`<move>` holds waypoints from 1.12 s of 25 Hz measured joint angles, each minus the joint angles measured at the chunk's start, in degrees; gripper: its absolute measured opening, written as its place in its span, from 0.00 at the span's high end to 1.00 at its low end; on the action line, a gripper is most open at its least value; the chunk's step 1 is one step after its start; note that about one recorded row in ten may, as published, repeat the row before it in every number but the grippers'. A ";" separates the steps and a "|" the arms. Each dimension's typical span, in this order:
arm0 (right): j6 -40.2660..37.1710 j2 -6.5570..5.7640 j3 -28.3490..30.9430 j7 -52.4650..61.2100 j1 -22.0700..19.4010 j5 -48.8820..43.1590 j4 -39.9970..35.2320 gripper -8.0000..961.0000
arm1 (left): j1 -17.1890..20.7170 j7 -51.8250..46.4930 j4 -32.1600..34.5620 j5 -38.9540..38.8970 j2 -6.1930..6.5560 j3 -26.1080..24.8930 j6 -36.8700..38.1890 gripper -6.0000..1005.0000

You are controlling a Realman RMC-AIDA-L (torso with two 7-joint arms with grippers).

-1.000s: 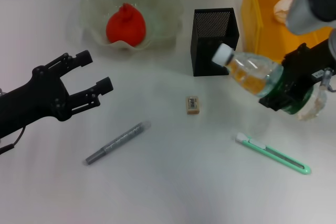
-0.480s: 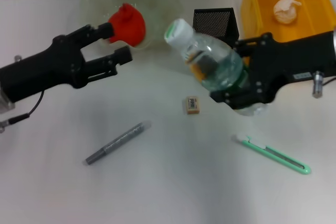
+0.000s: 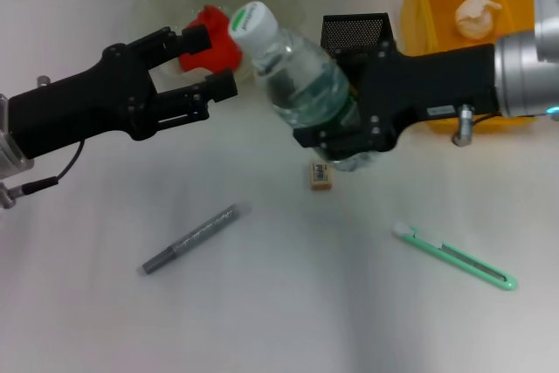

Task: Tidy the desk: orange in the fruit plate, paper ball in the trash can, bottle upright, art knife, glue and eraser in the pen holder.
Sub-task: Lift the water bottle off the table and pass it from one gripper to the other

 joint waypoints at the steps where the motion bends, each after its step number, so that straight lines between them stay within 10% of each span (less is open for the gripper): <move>1: 0.19 0.01 -0.04 -1.63 1.12 1.09 2.26 0.21 | -0.08 0.08 -0.02 -0.01 -0.16 -0.01 0.00 0.15; 28: 3.85 0.34 -2.64 -20.48 8.95 16.04 25.26 0.22 | -0.42 -0.12 -1.31 -3.46 -0.52 -0.69 2.44 0.16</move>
